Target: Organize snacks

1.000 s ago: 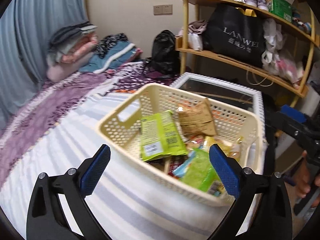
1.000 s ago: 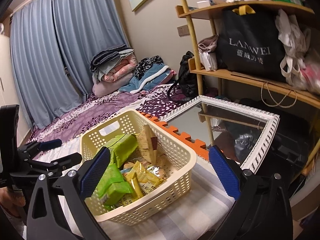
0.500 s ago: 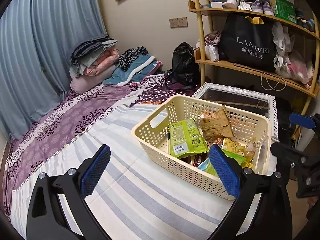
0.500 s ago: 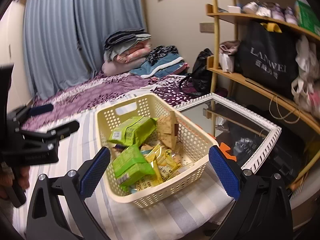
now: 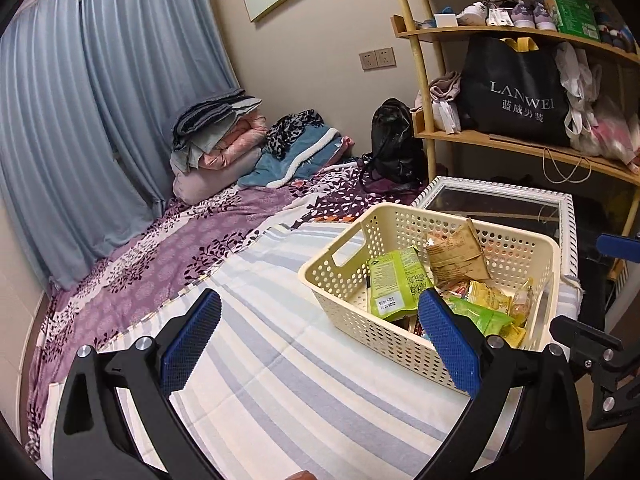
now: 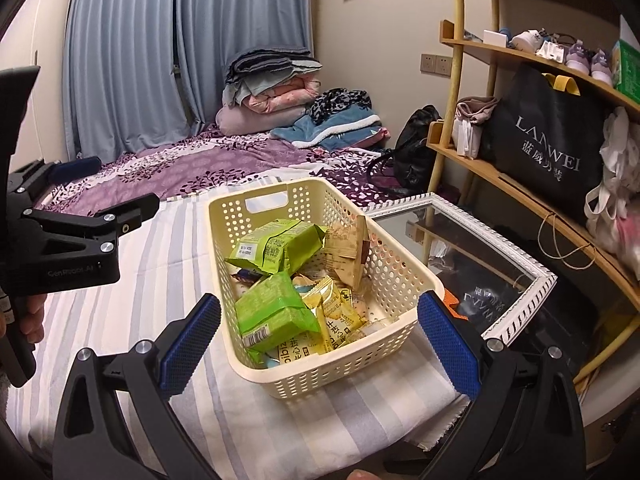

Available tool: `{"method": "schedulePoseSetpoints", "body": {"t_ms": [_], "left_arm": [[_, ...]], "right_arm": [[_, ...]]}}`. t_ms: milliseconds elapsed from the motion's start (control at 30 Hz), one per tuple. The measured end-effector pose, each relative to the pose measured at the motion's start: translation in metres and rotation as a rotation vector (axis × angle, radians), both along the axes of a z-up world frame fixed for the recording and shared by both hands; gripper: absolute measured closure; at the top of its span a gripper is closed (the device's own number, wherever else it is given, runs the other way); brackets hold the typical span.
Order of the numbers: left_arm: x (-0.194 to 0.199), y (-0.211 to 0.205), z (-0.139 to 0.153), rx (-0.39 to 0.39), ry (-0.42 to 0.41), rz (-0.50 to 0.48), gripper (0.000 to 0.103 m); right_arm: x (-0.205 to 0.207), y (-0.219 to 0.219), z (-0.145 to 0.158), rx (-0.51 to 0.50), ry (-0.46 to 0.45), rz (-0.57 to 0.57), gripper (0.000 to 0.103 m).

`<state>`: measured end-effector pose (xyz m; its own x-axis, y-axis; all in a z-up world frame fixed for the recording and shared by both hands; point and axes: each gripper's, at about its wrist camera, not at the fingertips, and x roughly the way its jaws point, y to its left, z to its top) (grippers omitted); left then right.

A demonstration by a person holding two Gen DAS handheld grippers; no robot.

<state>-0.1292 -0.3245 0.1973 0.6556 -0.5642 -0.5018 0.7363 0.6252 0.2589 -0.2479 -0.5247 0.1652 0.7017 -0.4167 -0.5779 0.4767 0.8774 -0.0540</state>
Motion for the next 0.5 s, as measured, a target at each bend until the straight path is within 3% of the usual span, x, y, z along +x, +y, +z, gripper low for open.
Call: {"method": "schedulePoseSetpoints", "body": {"t_ms": [233, 500], "left_arm": [[-0.011, -0.009, -0.008, 0.074, -0.072, 0.025, 0.003], [-0.017, -0.015, -0.015, 0.094, -0.065, -0.018, 0.003]], "right_arm": [[0.002, 0.006, -0.008, -0.055, 0.047, 0.001, 0.005], [-0.002, -0.002, -0.013, -0.042, 0.053, -0.021, 0.005]]}}
